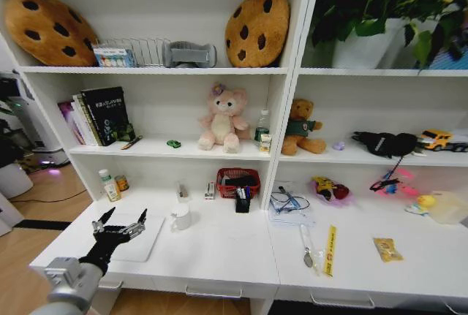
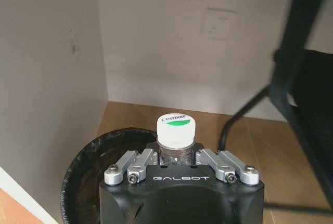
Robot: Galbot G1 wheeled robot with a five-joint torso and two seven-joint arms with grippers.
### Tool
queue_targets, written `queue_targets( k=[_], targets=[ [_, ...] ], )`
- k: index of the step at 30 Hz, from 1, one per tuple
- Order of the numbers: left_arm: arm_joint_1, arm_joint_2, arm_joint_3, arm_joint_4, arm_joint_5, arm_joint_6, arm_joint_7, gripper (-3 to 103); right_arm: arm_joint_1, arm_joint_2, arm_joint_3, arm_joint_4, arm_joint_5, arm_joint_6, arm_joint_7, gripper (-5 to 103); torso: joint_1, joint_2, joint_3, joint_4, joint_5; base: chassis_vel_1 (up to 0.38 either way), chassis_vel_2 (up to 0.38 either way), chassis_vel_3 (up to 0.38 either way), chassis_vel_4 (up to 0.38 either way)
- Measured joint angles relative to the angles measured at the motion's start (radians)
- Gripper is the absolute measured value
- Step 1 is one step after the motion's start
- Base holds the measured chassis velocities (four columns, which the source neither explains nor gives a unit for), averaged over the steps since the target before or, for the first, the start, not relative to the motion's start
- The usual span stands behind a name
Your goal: Organize the objects on the table.
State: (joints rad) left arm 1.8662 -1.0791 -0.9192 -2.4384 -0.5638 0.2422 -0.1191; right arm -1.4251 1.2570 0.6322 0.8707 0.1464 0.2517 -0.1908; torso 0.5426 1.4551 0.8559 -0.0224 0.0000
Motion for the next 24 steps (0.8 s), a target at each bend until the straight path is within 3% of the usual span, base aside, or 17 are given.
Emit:
queue_targets(
  k=[4,6,8,9,11,15,17,24],
  targets=[
    [0.000,0.000,0.000,0.000,0.000,0.000,0.000,100,0.064,0.012,-0.008,-0.103,-0.034,0.056,-0.002,23,0.000,0.000,0.000,-0.0004,-0.0001,0.000,0.000,0.000,0.000],
    [0.000,0.000,0.000,0.000,0.000,0.000,0.000,100,0.078,0.017,-0.008,-0.133,-0.038,0.089,0.000,27,0.000,0.000,0.000,-0.0003,-0.0001,0.000,0.000,0.000,0.000],
    [0.000,0.000,0.000,0.000,0.000,0.000,0.000,100,0.098,0.031,-0.002,-0.177,-0.042,0.144,0.005,43,0.000,0.000,0.000,-0.0003,-0.0001,0.000,0.000,0.000,0.000],
    [0.000,0.000,0.000,0.000,0.000,0.000,0.000,100,0.098,0.031,-0.002,-0.177,-0.042,0.144,0.005,43,0.000,0.000,0.000,-0.0003,-0.0001,0.000,0.000,0.000,0.000],
    [0.000,0.000,0.000,0.000,0.000,0.000,0.000,100,0.099,0.038,0.001,-0.177,-0.029,0.161,0.015,54,0.000,0.000,0.000,-0.0003,-0.0003,0.000,0.000,0.000,0.000],
    [0.000,0.000,0.000,0.000,0.000,0.000,0.000,100,0.088,0.043,0.002,-0.161,-0.023,0.176,0.019,60,0.000,0.000,0.000,-0.0003,0.0001,0.000,0.000,0.000,0.000],
    [0.000,0.000,0.000,0.000,0.000,0.000,0.000,100,0.045,0.043,0.002,-0.095,-0.013,0.192,0.013,76,0.000,0.000,0.000,-0.0003,-0.0001,0.000,0.000,0.000,0.000],
    [0.000,0.000,0.000,0.000,0.000,0.000,0.000,100,-0.174,-0.003,0.002,0.203,0.041,0.158,0.003,96,0.000,0.000,0.000,-0.0002,0.0002,0.000,0.000,0.000,0.000]
  ],
)
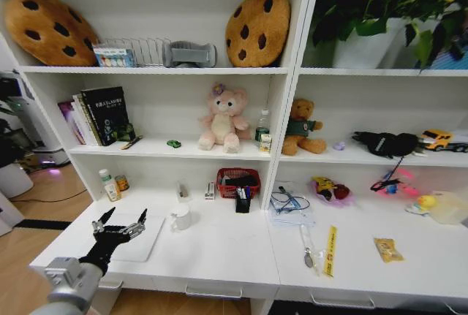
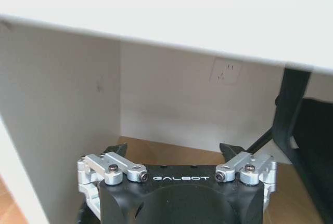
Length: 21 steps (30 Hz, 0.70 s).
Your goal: Organize the objects on the table.
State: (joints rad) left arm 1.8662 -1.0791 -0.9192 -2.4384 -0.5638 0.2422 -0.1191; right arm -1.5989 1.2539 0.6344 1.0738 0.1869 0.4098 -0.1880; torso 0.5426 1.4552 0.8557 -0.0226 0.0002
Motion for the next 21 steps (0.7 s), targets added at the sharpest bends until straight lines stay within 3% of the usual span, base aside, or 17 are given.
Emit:
queue_targets(
  k=[4,5,6,7,8,14,17,21],
  targets=[
    [0.000,0.000,0.000,0.000,0.000,0.000,0.000,100,-0.310,-0.055,0.029,0.330,0.129,-0.037,-0.011,100,0.000,0.000,0.000,-0.0005,-0.0009,0.000,0.000,0.000,0.000],
    [0.000,0.000,0.000,0.000,0.000,0.000,0.000,100,-0.310,-0.055,0.029,0.330,0.129,-0.037,-0.011,100,0.000,0.000,0.000,-0.0005,-0.0009,0.000,0.000,0.000,0.000],
    [0.000,0.000,0.000,0.000,0.000,0.000,0.000,100,-0.395,-0.060,0.037,0.405,0.153,-0.025,-0.005,100,0.000,0.000,0.000,-0.0003,0.0000,0.000,0.000,0.000,0.000],
    [0.000,0.000,0.000,0.000,0.000,0.000,0.000,100,-0.622,-0.049,0.070,0.646,0.188,0.032,0.029,100,0.000,0.000,0.000,-0.0005,-0.0006,0.000,0.000,0.000,0.000],
    [0.000,0.000,0.000,0.000,0.000,0.000,0.000,100,-0.655,-0.037,0.082,0.703,0.194,0.043,0.042,100,0.000,0.000,0.000,-0.0005,-0.0003,0.000,0.000,0.000,0.000],
    [0.000,0.000,0.000,0.000,0.000,0.000,0.000,100,-0.704,-0.004,0.159,0.915,0.218,0.036,0.041,100,0.000,0.000,0.000,-0.0003,-0.0004,0.000,0.000,0.000,0.000],
    [0.000,0.000,0.000,0.000,0.000,0.000,0.000,100,-0.651,-0.029,0.252,1.099,0.314,-0.037,0.023,100,0.000,0.000,0.000,-0.0001,-0.0005,0.000,0.000,0.000,0.000],
    [0.000,0.000,0.000,0.000,0.000,0.000,0.000,100,-0.547,-0.068,0.317,1.135,0.340,-0.088,0.021,100,0.000,0.000,0.000,-0.0001,-0.0002,0.000,0.000,0.000,0.000]
  ],
)
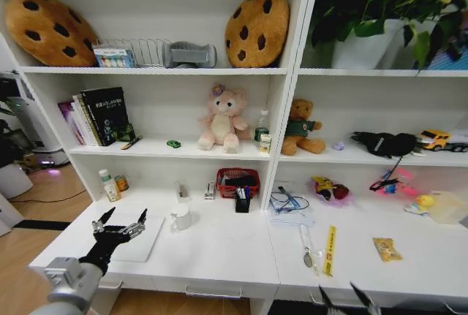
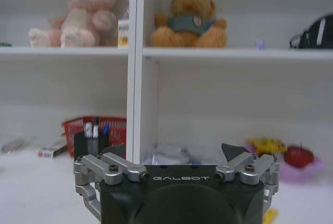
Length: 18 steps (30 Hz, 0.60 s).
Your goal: Organize the objects on the table.
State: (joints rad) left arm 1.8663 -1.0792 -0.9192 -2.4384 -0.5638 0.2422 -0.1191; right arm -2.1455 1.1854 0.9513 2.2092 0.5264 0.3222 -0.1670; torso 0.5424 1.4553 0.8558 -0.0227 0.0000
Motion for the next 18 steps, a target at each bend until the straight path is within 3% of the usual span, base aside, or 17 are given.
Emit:
queue_targets(
  k=[3,6,13,18],
  targets=[
    [0.000,0.000,0.000,0.000,0.000,0.000,0.000,100,0.154,-0.101,0.075,-0.042,-0.002,-0.054,0.036,100,0.000,0.000,0.000,0.0005,0.0005,0.000,0.000,0.000,0.000],
    [0.000,0.000,0.000,0.000,0.000,0.000,0.000,100,0.189,-0.129,0.091,-0.062,0.056,-0.100,0.100,100,0.000,0.000,0.000,0.0005,0.0002,0.000,0.000,0.000,0.000],
    [0.000,0.000,0.000,0.000,0.000,0.000,0.000,100,0.163,-0.111,0.141,-0.158,0.156,-0.100,0.105,100,0.000,0.000,0.000,-0.0001,0.0001,0.000,0.000,0.000,0.000],
    [0.000,0.000,0.000,0.000,0.000,0.000,0.000,100,0.159,-0.091,0.141,-0.180,0.168,-0.094,0.104,100,0.000,0.000,0.000,-0.0002,0.0000,0.000,0.000,0.000,0.000]
  ],
)
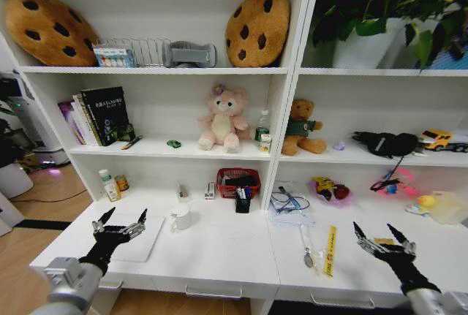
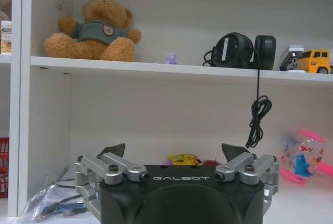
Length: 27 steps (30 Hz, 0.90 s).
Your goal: Organize the objects on the table.
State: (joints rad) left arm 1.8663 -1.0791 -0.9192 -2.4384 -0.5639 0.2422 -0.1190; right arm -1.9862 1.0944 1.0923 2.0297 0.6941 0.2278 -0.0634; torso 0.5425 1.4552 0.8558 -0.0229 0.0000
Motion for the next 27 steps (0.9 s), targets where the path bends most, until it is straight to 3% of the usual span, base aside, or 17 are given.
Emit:
queue_targets(
  k=[7,24,27],
  targets=[
    [0.000,0.000,0.000,0.000,0.000,0.000,0.000,100,0.013,0.008,-0.011,-0.003,-0.005,0.001,-0.009,100,0.000,0.000,0.000,0.0001,-0.0002,-0.072,-0.050,0.062,0.052],
    [0.000,0.000,0.000,0.000,0.000,0.000,0.000,100,0.019,0.032,-0.044,-0.006,-0.060,0.004,-0.030,100,0.000,0.000,0.000,0.0001,-0.0005,-0.186,-0.177,0.179,0.197],
    [0.000,0.000,0.000,0.000,0.000,0.000,0.000,100,0.019,0.040,-0.051,-0.003,-0.065,-0.005,-0.021,100,0.000,0.000,0.000,0.0001,0.0010,-0.030,-0.036,0.054,0.058]
  ],
)
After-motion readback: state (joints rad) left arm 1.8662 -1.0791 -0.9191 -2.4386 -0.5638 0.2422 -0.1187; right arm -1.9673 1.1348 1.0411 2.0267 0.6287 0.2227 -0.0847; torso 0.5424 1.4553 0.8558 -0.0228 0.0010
